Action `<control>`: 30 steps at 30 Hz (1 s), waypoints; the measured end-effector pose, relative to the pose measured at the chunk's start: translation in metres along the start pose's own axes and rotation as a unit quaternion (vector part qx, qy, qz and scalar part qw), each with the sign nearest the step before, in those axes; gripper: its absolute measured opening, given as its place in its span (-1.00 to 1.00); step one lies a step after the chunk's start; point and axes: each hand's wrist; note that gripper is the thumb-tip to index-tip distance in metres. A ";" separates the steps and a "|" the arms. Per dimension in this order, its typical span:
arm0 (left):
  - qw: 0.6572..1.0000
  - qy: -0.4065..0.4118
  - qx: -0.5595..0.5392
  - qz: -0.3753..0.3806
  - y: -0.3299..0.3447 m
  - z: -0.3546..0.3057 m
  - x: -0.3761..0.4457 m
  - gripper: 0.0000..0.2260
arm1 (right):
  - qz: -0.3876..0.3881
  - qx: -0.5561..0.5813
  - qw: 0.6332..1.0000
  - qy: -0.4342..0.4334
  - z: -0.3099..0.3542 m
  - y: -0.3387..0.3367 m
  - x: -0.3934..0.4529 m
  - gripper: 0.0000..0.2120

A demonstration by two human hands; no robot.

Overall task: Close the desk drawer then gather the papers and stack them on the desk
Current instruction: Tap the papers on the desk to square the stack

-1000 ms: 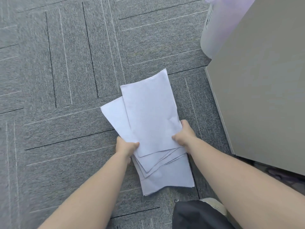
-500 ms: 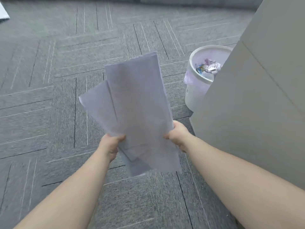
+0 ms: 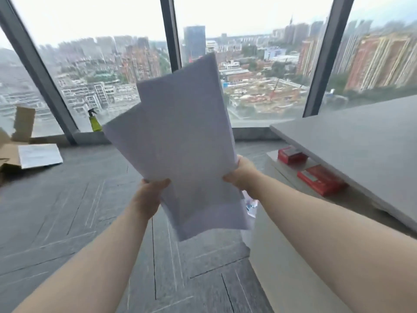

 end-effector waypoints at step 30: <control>0.934 0.109 -0.125 0.318 0.410 -0.117 -0.130 -0.57 | -0.264 0.153 0.942 -0.142 0.000 -0.370 -0.231 -0.59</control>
Point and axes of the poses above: each hand's wrist, its own x-axis towards the middle knuckle, its own y-axis out of the palm, z = x × y, and after that the axes turned 12 degrees about y, right-handed
